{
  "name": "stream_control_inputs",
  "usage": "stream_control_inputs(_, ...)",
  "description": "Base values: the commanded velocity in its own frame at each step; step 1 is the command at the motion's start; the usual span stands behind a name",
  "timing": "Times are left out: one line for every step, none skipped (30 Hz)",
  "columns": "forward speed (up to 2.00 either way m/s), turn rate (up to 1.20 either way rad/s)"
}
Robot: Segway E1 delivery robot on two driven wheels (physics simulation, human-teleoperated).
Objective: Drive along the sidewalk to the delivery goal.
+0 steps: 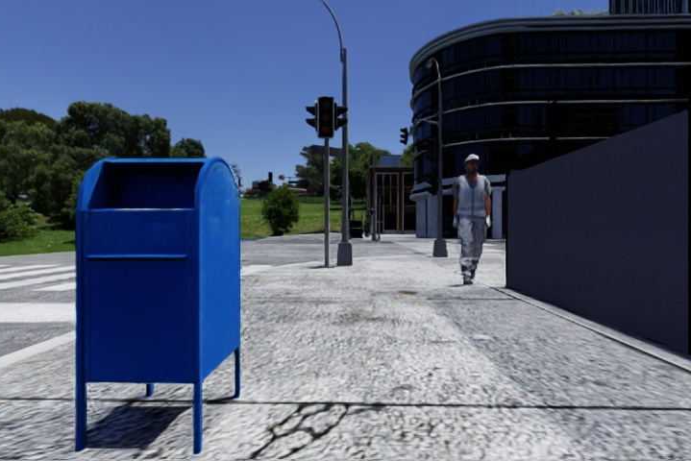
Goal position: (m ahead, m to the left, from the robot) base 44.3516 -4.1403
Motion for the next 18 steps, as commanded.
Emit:
stream_control_inputs(2.0,0.0)
stream_control_inputs(2.0,0.0)
stream_control_inputs(2.0,0.0)
stream_control_inputs(2.0,0.0)
stream_control_inputs(2.0,0.0)
stream_control_inputs(2.0,0.0)
stream_control_inputs(2.0,0.0)
stream_control_inputs(2.0,0.0)
stream_control_inputs(2.0,0.0)
stream_control_inputs(2.0,-0.03)
stream_control_inputs(2.0,-0.53)
stream_control_inputs(2.0,-0.77)
stream_control_inputs(2.0,-0.77)
stream_control_inputs(2.0,-0.82)
stream_control_inputs(2.0,-0.56)
stream_control_inputs(2.0,-0.38)
stream_control_inputs(2.0,-0.38)
stream_control_inputs(2.0,-0.33)
